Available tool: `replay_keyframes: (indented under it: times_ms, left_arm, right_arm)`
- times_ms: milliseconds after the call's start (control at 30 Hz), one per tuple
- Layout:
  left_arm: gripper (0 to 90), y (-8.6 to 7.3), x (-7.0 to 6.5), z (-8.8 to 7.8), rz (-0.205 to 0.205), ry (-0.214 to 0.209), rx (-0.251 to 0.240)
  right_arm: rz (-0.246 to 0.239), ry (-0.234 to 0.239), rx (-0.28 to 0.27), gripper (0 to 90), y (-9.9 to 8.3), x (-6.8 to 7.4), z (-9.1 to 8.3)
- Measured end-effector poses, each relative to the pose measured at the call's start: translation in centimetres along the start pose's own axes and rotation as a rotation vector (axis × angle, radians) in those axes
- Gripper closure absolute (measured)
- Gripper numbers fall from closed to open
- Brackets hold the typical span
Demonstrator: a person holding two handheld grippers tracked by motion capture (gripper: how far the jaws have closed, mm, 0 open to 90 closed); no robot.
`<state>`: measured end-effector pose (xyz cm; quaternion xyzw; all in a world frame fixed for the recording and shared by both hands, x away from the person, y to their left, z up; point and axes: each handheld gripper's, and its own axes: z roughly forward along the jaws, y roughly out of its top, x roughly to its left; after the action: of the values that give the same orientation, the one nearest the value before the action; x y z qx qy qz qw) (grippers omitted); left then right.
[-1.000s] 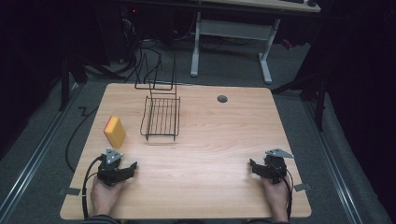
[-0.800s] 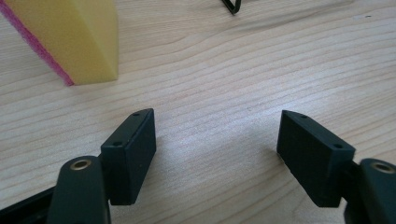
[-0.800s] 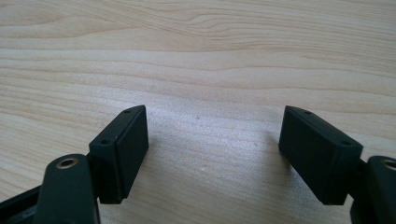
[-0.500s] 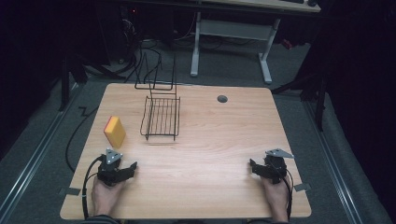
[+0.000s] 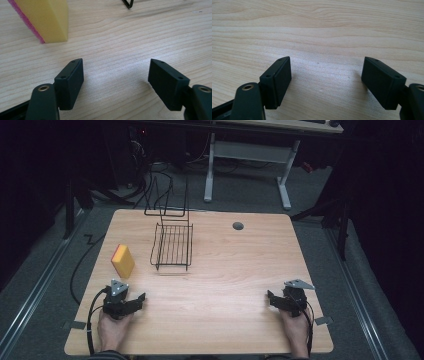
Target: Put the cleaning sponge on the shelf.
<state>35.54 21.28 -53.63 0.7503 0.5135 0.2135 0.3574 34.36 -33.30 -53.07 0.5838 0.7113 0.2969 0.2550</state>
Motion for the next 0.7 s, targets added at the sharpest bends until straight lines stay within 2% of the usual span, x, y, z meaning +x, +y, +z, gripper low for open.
replay_keyframes:
  times_ms: [333,700]
  left_arm:
    - [29.5,0.0,0.1,-0.6,-0.002,0.001,-0.012]
    - [29.9,0.0,0.5,-2.0,-0.007,0.010,-0.036]
  right_arm:
    - [-0.001,0.000,0.000,24.2,0.0,0.0,0.0]
    - [-0.004,0.000,-0.001,24.1,0.0,0.0,0.0]
